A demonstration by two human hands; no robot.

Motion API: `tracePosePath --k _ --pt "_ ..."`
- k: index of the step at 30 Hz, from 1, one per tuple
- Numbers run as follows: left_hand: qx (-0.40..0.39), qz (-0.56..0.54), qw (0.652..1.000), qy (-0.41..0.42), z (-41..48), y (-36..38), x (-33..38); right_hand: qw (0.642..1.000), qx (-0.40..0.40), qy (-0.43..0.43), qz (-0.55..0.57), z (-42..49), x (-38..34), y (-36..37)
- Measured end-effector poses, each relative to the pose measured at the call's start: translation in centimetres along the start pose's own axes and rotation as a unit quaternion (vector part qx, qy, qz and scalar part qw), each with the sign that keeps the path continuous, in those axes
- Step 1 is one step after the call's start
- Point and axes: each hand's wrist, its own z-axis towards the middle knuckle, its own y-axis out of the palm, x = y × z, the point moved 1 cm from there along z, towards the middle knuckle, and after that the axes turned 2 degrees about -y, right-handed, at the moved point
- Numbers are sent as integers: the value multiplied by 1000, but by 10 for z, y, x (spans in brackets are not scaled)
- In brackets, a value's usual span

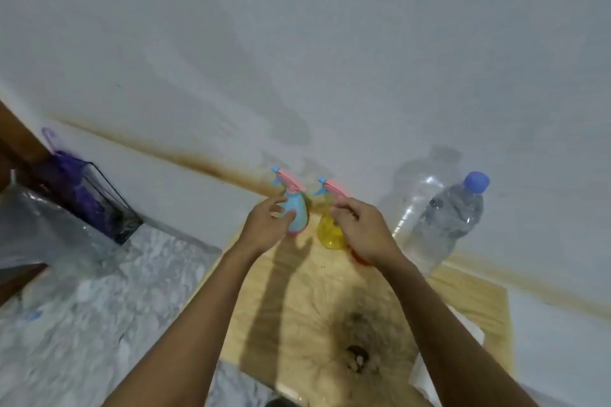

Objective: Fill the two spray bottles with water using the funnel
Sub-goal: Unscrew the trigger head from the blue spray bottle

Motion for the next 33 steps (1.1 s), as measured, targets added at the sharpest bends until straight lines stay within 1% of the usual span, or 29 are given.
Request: tracePosePath --k 3,7,9,12,13,15,17,19,21,23,27,33 --pt "-9 13 998 -60 23 9 -24 999 -12 38 31 21 19 37" --pt "-37 33 995 -82 55 23 -55 992 -44 119 17 53 42 89" --pt "-46 42 995 -74 74 29 -71 991 -32 129 24 68 51 111" --pt "-55 17 996 -63 116 52 -129 994 16 105 30 88 58 135" --pt "-59 17 997 -55 121 55 -130 994 38 99 27 95 61 141" --pt "-55 20 997 -48 113 48 -98 991 87 94 24 103 61 148" --pt "-60 9 997 -37 113 48 -87 989 112 96 12 110 62 154" --pt "-51 -14 998 -19 114 48 -85 989 118 94 0 114 60 158" --pt "-44 -13 999 -5 113 47 -86 987 124 98 13 116 57 160" --pt "-53 -4 998 18 112 44 -88 985 139 99 23 116 54 159" --pt "-65 -26 996 58 102 31 -86 983 161 73 45 111 40 150" --pt "-94 -55 987 117 72 -2 -61 978 188 44 82 88 0 130"
